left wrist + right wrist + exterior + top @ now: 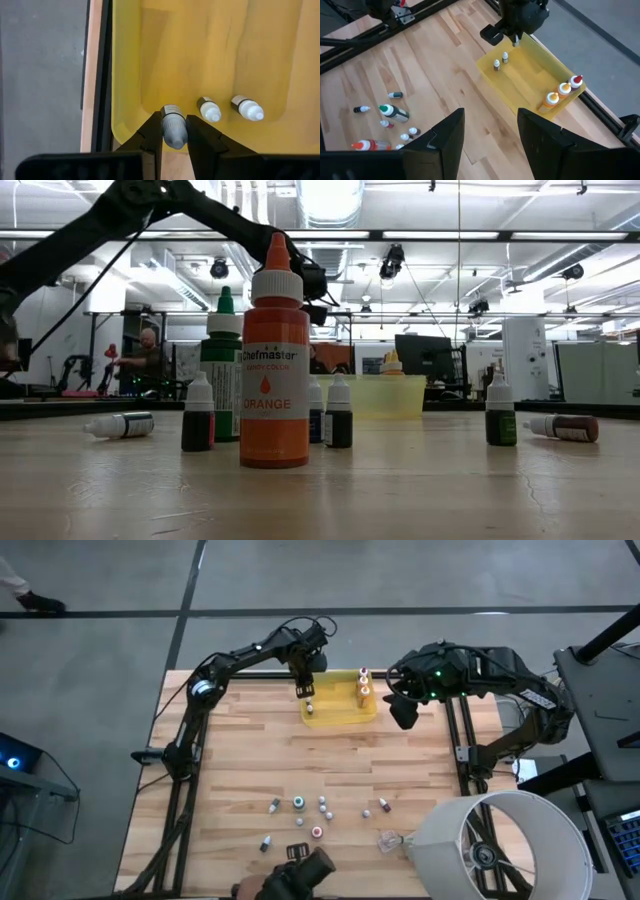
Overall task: Pick & Place food coloring
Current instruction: Put the small dark green food coloring bottle into the yellow bin, then put the left small green food coloring bottle into the yellow bin
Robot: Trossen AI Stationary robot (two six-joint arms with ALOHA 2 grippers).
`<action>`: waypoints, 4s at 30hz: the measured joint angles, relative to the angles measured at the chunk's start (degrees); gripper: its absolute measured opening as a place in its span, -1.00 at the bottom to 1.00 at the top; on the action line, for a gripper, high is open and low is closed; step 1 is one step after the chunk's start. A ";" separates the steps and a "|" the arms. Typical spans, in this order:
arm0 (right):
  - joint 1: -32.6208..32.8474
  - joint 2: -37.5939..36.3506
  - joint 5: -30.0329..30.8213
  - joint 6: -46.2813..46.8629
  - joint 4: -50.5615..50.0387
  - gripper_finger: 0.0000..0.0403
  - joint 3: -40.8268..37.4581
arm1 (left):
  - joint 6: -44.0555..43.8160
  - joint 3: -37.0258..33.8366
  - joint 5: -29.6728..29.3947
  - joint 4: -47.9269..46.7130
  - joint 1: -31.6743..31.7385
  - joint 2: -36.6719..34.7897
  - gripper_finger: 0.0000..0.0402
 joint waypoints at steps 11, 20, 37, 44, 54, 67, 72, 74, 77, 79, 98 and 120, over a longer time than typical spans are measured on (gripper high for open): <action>0.00 -0.04 -0.05 -0.04 -0.11 -0.14 0.01 | 1.31 -3.07 0.55 0.50 0.11 0.03 -0.76; 0.00 -0.04 -0.10 -0.21 -0.09 -0.14 0.00 | 0.76 -5.79 1.09 3.81 0.11 0.05 -0.76; 0.00 -0.04 -0.18 0.02 -0.09 -0.14 0.01 | 0.69 -6.57 1.41 6.37 0.13 2.04 -0.76; 0.00 -0.04 -0.18 0.02 -0.09 -0.14 0.01 | 0.53 -6.57 1.54 6.57 0.09 3.33 -0.76; 0.00 -0.04 -0.18 0.00 -0.09 -0.14 -0.01 | 0.42 -6.57 1.55 6.56 0.09 3.33 -0.76; 0.00 -0.04 -0.16 0.00 -0.09 -0.14 0.00 | 0.17 -6.57 2.58 6.50 0.07 3.35 -0.62; 0.00 -0.04 -0.16 -0.07 -0.09 -0.14 0.01 | 0.18 -5.42 2.32 4.74 0.04 3.42 -0.53; 0.00 -0.04 -0.16 -0.23 -0.09 -0.14 0.01 | 0.78 -4.13 1.63 4.42 0.04 3.42 -0.52; 0.00 -0.04 -0.16 -0.26 -0.09 -0.14 0.01 | 0.87 -1.87 0.97 3.97 0.09 3.42 -0.52; 0.00 -0.04 -0.16 -0.25 -0.09 -0.14 0.00 | 0.87 -0.27 0.80 3.99 0.07 3.42 -0.52; 0.00 -0.02 -0.12 -0.85 -1.40 -0.14 0.01 | -2.94 16.68 0.55 -6.77 -2.89 -0.28 -0.52; 0.02 0.00 -0.13 -1.41 -1.44 -0.14 -0.01 | -16.40 14.07 2.25 -18.01 -12.41 -11.07 -0.52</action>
